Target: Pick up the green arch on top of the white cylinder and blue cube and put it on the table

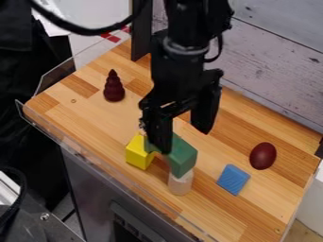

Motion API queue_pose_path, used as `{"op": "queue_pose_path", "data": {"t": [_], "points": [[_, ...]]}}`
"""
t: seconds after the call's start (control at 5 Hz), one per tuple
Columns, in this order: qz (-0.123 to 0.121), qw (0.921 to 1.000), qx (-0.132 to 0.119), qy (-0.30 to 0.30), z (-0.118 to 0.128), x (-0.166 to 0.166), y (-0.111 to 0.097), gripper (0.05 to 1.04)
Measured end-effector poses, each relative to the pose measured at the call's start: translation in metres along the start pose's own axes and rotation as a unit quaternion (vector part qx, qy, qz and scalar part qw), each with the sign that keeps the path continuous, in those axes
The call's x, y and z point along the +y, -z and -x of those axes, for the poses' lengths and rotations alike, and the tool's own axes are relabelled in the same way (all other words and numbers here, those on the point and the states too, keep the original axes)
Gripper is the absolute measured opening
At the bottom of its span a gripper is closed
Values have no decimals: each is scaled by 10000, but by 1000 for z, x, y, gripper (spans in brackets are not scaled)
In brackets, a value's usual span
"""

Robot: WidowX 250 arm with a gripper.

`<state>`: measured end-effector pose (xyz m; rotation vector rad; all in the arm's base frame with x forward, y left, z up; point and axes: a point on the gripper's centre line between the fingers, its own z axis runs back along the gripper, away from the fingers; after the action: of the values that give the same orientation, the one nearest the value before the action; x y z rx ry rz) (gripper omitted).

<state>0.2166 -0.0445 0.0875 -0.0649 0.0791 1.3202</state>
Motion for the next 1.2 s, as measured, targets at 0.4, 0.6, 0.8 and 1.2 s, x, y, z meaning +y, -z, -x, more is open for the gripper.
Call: {"op": "queue_pose_path", "data": {"t": [0.4, 0.6, 0.8, 1.2], "points": [[-43, 9996, 103, -257, -4, 3, 7, 999], [-41, 9993, 151, -337, -7, 1, 11, 999], [-112, 9991, 260, -331, -9, 0, 18, 999], [-154, 9980, 421, -437, -12, 3, 26, 999]]}}
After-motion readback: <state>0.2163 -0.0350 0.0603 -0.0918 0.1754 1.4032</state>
